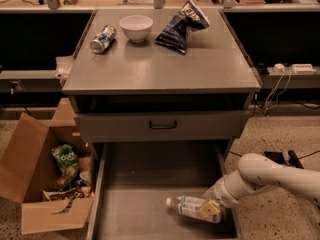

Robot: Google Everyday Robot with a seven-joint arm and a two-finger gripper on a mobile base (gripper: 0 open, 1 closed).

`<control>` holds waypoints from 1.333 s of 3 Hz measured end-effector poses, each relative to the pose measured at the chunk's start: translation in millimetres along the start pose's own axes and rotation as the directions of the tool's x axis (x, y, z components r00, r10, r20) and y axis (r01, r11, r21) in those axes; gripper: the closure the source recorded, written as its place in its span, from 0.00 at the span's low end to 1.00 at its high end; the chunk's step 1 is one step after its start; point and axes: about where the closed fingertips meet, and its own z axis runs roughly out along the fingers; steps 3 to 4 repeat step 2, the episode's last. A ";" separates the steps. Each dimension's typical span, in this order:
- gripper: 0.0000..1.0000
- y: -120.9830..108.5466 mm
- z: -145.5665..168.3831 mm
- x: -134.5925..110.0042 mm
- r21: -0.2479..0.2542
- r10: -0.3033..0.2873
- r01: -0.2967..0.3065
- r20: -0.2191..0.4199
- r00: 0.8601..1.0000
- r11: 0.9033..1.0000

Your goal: Place blue plastic bottle into middle drawer

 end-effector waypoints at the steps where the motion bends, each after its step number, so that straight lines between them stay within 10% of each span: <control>1: 0.00 0.0 0.1 0.0 0.000 0.000 0.000 0.000 1.000 1.000; 4: 0.00 0.0 0.1 0.0 0.000 0.000 0.000 0.000 1.000 1.000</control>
Offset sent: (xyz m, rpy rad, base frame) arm 0.0000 0.0000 0.0000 0.0000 0.0000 0.0000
